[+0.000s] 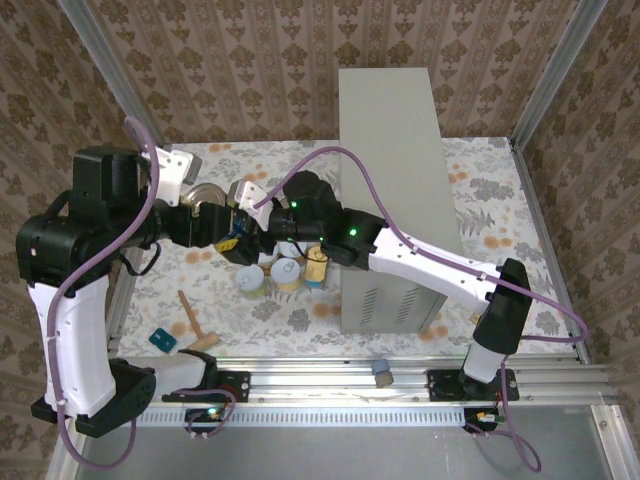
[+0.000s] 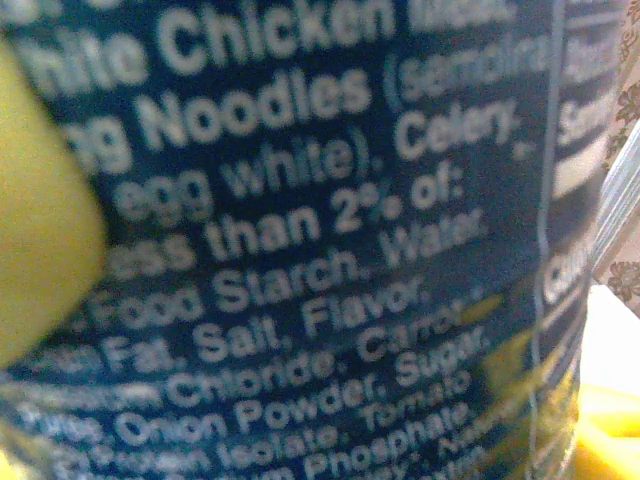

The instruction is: Place and organize the canned foods onto the counter

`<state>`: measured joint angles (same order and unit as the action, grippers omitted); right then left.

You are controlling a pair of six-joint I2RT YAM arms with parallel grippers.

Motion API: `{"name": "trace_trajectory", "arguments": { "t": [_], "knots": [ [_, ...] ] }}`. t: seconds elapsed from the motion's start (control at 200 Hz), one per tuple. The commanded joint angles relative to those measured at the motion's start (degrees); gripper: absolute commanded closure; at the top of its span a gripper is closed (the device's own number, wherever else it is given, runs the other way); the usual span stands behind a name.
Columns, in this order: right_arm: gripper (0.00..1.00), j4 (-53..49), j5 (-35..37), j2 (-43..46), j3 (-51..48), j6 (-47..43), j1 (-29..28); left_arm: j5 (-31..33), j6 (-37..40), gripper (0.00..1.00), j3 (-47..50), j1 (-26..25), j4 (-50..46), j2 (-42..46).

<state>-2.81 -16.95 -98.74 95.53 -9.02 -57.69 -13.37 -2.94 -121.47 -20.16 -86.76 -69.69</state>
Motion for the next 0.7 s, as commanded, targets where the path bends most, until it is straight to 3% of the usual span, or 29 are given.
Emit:
{"name": "trace_trajectory", "arguments": {
  "t": [0.0,0.155,0.375,0.695],
  "knots": [
    [0.31,4.17,2.17,1.98,1.04,1.11,-0.76,-4.67,-0.58,0.37,-0.92,-0.23,7.81,0.52],
    [0.32,6.53,3.18,3.9,-1.13,1.37,-0.45,-3.36,-1.15,0.0,-0.16,-0.12,8.53,1.02],
    [0.33,8.23,4.57,5.89,-2.5,2.07,0.69,-0.22,-1.63,0.0,1.26,0.03,10.74,2.6],
    [0.33,8.33,6.69,8.69,-0.06,5.05,4.42,10.69,-1.19,0.0,4.94,0.65,13.15,6.76]
  ]
}}
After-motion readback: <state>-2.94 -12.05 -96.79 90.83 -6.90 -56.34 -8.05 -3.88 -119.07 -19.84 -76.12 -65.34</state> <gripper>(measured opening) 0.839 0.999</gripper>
